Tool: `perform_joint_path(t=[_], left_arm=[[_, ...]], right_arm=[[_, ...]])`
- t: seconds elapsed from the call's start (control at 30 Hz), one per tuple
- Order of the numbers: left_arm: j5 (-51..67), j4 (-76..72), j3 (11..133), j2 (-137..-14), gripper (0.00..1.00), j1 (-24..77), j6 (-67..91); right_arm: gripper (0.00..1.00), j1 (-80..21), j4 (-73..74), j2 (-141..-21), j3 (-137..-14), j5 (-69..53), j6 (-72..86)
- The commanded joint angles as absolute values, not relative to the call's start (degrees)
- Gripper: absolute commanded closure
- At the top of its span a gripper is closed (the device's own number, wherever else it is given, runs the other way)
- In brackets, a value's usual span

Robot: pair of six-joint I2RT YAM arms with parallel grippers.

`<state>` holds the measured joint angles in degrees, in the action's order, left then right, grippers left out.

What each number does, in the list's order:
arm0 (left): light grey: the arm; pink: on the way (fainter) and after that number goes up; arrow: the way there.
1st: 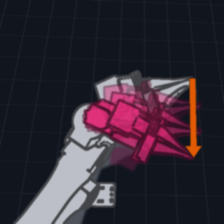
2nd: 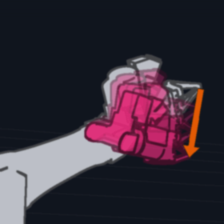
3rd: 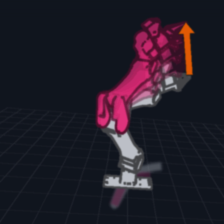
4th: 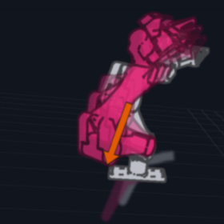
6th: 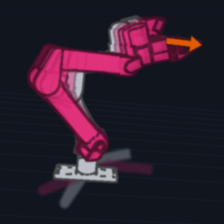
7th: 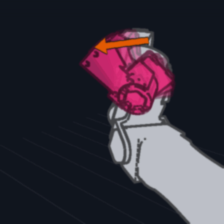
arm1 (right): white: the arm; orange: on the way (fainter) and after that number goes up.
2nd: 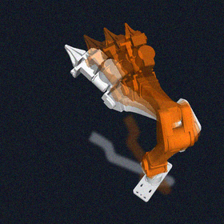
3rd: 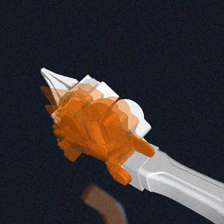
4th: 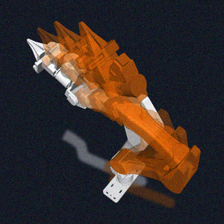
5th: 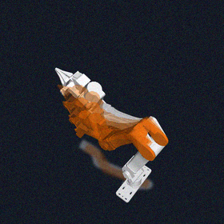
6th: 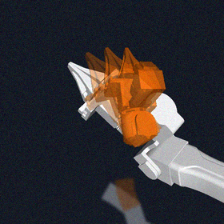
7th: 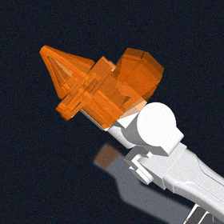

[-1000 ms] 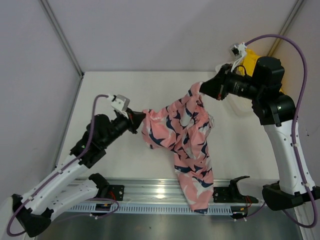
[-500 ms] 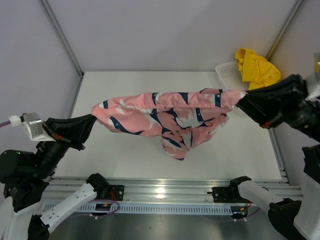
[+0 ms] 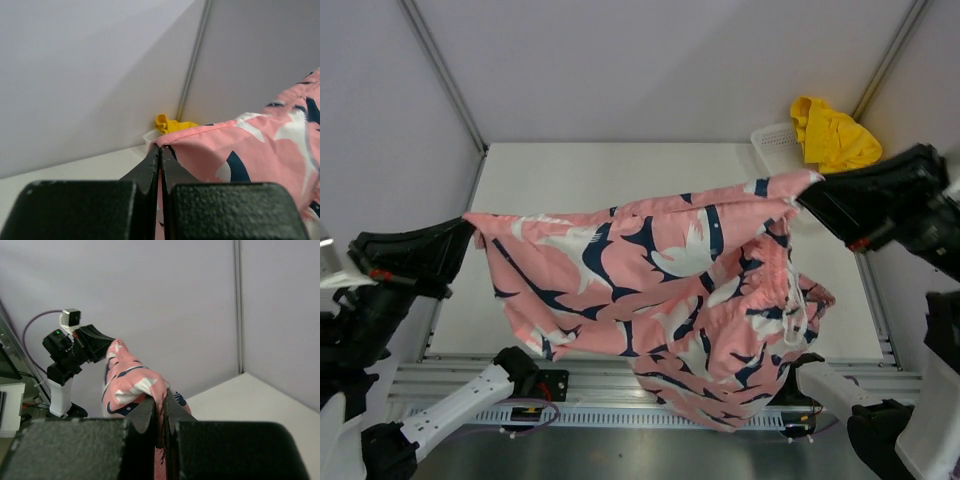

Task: Fold and stack the shorts

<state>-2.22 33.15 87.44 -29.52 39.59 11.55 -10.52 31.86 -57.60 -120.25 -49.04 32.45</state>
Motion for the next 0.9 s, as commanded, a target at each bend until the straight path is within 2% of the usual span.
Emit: perform_joint_path(t=[0.0, 0.13, 0.17, 0.2, 0.27, 0.4, 0.43, 0.53, 0.67, 0.77, 0.87], left_arm=[[-8.95, 34.55, 81.32, -37.70, 1.00, 39.64, 13.44], [-14.59, 28.24, 68.68, -42.35, 1.00, 37.89, 16.52], [-10.33, 26.47, 66.90, -43.49, 1.00, 35.79, 18.26], [-6.02, 24.28, 60.45, -46.12, 1.00, 29.33, 19.41], [6.17, 15.06, 55.66, -48.85, 1.00, 19.83, 23.98], [3.88, 6.08, 47.30, -57.90, 1.00, 14.52, 25.75], [3.61, 4.41, 46.15, -61.49, 1.00, 13.54, 26.62], [2.20, 0.27, 46.23, -69.39, 1.00, 9.24, 27.86], [2.89, -4.21, 47.11, -77.14, 1.00, 2.66, 29.18], [4.65, -6.93, 47.11, -80.49, 1.00, -2.17, 30.14], [5.01, -6.86, 48.42, -83.31, 1.00, -5.70, 30.32]], right_arm=[[1.00, -9.93, 30.06, -64.59, -112.70, -47.56, 34.54], [1.00, -9.93, 24.27, -68.80, -96.82, -45.44, 33.57], [1.00, -9.93, 20.34, -69.95, -94.33, -45.53, 33.84], [1.00, -9.93, 18.74, -71.44, -92.31, -44.74, 33.92], [1.00, -10.11, 14.36, -76.18, -87.64, -43.86, 33.66], [1.00, -10.89, 8.18, -86.90, -84.90, -40.61, 32.96], [1.00, -11.16, 6.26, -93.19, -85.60, -39.47, 32.87], [1.00, -12.39, 5.89, -104.81, -94.10, -38.24, 32.35], [1.00, -14.23, 6.86, -129.82, -115.70, -39.89, 32.43], [1.00, -15.64, 7.74, -143.63, -140.70, -39.38, 33.65], [1.00, -15.73, 0.11, -152.63, -148.78, -37.19, 38.13]])
